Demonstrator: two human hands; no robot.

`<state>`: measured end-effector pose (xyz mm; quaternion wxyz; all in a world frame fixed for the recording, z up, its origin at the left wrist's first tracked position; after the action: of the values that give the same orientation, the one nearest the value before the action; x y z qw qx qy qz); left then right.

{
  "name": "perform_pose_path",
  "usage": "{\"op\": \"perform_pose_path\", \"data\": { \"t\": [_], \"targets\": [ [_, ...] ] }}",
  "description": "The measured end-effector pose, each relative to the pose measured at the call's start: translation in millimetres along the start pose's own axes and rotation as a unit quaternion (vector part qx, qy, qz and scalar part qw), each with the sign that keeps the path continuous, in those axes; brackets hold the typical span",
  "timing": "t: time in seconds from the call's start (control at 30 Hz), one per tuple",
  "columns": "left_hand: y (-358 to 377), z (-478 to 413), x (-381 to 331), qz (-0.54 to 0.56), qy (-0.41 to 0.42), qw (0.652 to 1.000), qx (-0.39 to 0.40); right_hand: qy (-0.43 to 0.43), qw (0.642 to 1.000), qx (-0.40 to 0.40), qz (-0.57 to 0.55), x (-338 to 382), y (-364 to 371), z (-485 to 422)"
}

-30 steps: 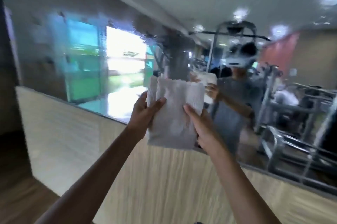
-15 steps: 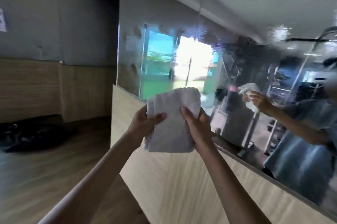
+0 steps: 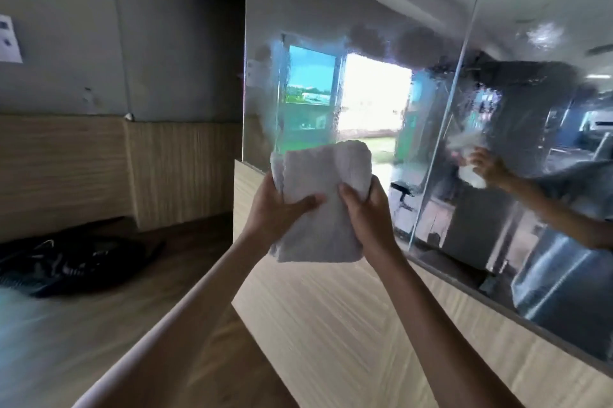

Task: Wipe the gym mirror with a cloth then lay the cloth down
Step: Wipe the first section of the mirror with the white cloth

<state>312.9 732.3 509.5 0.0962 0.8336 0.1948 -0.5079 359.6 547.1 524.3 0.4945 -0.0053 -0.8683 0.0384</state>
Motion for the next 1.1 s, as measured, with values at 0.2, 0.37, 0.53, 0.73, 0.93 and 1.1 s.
{"op": "perform_pose_path", "data": {
  "t": [0.2,0.37,0.53,0.73,0.93,1.1],
  "targets": [
    [21.9,-115.8,23.8,0.037,0.079,0.996,0.016,-0.141,0.987,-0.074,0.032,-16.2,17.2,-94.2],
    [55.5,-227.3,32.3,0.051,0.114,0.992,0.026,-0.354,0.911,-0.152,0.151,-1.1,25.1,-181.4],
    [89.9,-323.2,-2.2,0.018,0.208,0.977,0.05,-0.391,0.855,-0.214,0.265,20.9,18.3,-268.5],
    [121.0,-417.0,-71.4,0.0,0.341,0.938,0.068,-0.407,0.76,-0.304,0.406,74.5,18.1,-340.6],
    [146.0,-497.7,-141.0,0.027,0.454,0.887,0.075,-0.361,0.637,-0.39,0.559,142.3,28.5,-399.3],
    [158.1,-530.7,-177.7,-0.016,0.511,0.853,0.101,-0.248,0.559,-0.428,0.665,164.4,29.5,-437.8]
  ]
}}
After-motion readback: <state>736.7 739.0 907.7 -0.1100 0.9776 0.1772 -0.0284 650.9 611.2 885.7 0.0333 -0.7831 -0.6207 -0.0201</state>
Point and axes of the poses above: each hand's wrist, its own z-axis away from the middle knuckle, its own y-axis out of the palm, x = y × z, the point moved 9 cm from there along -z, towards the middle knuckle
